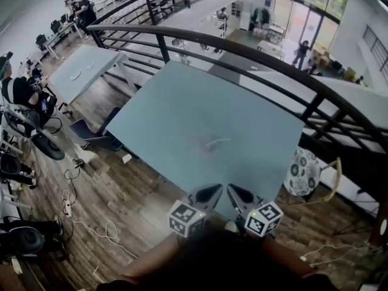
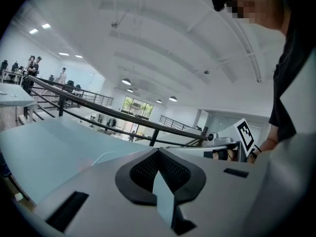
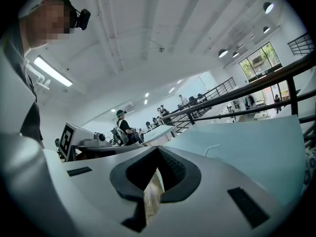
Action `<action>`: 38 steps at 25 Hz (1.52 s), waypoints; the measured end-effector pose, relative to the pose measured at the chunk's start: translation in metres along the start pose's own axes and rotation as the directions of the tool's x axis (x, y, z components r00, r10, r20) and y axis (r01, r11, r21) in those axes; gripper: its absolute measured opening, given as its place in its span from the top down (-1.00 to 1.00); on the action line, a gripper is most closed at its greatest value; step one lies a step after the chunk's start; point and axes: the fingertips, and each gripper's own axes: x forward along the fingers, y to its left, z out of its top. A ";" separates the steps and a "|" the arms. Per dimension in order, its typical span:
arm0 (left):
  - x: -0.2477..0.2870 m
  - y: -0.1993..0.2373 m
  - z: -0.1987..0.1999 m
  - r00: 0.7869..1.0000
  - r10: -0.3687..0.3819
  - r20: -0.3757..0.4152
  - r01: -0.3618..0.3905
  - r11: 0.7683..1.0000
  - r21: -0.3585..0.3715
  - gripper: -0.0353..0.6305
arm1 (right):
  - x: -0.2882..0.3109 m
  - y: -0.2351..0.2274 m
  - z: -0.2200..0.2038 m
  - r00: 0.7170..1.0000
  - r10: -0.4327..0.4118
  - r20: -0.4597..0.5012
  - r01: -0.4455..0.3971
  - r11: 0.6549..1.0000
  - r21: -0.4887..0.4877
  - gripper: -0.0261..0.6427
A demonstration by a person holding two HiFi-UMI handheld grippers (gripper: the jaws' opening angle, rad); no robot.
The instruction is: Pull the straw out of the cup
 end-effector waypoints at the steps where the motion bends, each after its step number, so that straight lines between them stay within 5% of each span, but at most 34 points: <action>1: -0.002 0.006 0.002 1.000 -0.013 -0.004 0.013 1.000 0.004 0.86 | 0.006 0.001 0.001 1.000 -0.016 0.008 0.016 1.000 0.004 0.89; 10: -0.037 0.058 0.010 0.991 -0.126 -0.050 0.128 0.991 0.047 0.86 | 0.062 0.031 -0.002 0.991 -0.116 0.063 0.114 0.993 0.037 0.89; 22: -0.081 0.104 0.012 0.979 -0.198 -0.038 0.200 0.979 0.038 0.86 | 0.116 0.079 -0.014 0.986 -0.149 0.078 0.147 0.989 0.033 0.89; 38: -0.030 0.096 0.007 0.976 -0.214 -0.049 0.216 0.976 0.037 0.86 | 0.108 0.028 -0.013 0.989 -0.140 0.055 0.137 0.989 0.057 0.89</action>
